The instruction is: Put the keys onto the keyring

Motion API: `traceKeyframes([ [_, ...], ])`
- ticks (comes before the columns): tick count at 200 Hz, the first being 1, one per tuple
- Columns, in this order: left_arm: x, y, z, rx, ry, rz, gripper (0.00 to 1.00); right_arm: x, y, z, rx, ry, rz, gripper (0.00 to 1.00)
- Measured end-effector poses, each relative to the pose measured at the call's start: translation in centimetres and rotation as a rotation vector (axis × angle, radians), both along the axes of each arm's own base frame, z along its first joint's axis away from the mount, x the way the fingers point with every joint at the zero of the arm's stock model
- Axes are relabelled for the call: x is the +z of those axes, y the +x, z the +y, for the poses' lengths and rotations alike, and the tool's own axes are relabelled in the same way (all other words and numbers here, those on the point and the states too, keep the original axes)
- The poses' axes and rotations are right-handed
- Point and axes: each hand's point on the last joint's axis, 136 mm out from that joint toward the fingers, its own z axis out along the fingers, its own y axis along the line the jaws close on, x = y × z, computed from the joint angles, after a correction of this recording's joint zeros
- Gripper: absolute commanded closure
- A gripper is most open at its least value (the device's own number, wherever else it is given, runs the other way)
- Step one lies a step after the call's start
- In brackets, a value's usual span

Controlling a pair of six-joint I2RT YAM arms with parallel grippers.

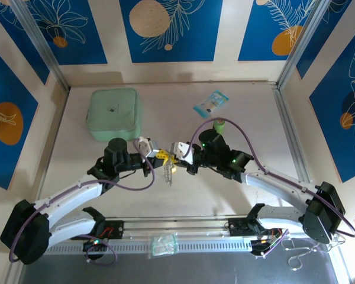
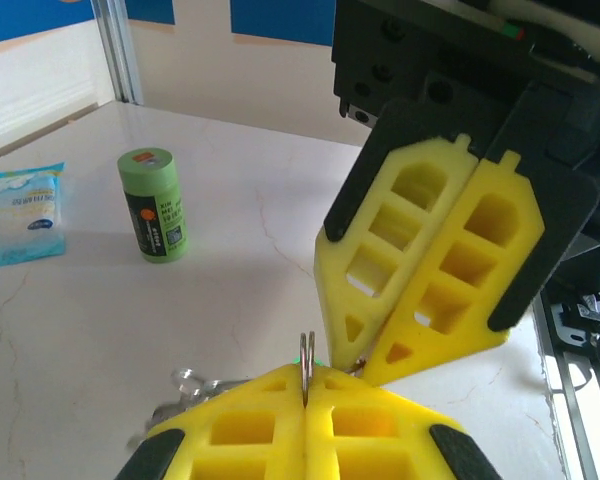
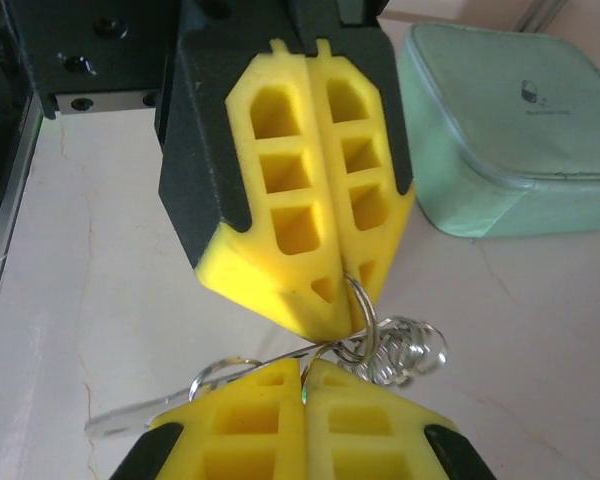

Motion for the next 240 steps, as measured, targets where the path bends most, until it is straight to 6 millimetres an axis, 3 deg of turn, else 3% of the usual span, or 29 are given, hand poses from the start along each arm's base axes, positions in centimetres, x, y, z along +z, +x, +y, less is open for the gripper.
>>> traceKeyframes([
  [20, 0.1, 0.0, 0.0, -0.001, -0.002, -0.007, 1.00, 0.1, 0.0, -0.1, -0.003, 0.003, 0.002, 0.85],
  [45, 1.0, 0.0, -0.1, -0.012, -0.021, -0.068, 1.00, 0.7, -0.1, -0.9, -0.003, 0.053, 0.045, 0.78],
  [84, 1.6, -0.7, -0.3, -0.072, -0.022, -0.192, 1.00, 3.0, 0.3, -3.0, 0.015, 0.197, 0.190, 0.77],
  [151, 0.2, -2.3, -0.8, -0.186, -0.020, -0.241, 1.00, 2.7, -1.2, -1.8, 0.129, 0.224, 0.307, 0.75],
  [240, 0.6, -2.8, -1.3, -0.231, -0.065, -0.248, 1.00, 2.1, -1.5, -1.2, 0.149, 0.209, 0.311, 0.75],
])
